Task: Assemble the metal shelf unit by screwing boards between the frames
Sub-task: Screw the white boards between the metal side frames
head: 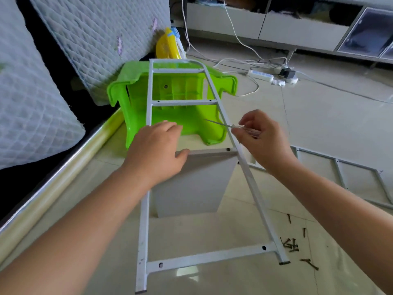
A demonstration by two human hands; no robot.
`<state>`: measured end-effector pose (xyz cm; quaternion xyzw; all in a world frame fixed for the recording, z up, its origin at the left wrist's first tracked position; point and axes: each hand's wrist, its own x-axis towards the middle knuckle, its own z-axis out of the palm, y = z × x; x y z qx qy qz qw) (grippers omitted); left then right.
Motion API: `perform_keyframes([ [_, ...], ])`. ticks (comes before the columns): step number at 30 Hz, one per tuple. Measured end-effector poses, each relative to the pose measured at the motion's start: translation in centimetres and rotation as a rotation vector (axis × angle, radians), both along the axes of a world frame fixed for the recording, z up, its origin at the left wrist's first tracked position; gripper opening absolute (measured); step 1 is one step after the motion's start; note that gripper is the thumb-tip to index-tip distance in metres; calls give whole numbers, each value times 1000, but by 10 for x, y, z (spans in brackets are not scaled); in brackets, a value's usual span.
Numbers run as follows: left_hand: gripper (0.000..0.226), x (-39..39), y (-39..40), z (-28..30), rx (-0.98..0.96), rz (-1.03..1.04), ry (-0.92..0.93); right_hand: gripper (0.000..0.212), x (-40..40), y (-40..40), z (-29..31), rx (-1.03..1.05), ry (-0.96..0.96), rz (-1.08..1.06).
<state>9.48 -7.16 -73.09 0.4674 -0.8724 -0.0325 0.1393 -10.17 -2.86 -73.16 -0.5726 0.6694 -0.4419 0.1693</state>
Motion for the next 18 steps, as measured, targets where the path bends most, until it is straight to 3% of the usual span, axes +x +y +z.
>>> perform_keyframes([
  [3,68,27,-15,-2,248,52,-77,29,18,-10,11,-22,-44,30],
  [8,63,53,-24,-18,466,-113,-6,27,44,-26,17,-63,-276,135],
  [11,66,63,-23,-25,529,-139,98,18,56,-29,19,-132,-207,181],
  [14,66,68,-23,-29,612,-146,158,39,65,-30,21,-227,-162,152],
  [18,66,68,-25,-30,580,-168,106,45,76,-32,24,-296,-69,181],
])
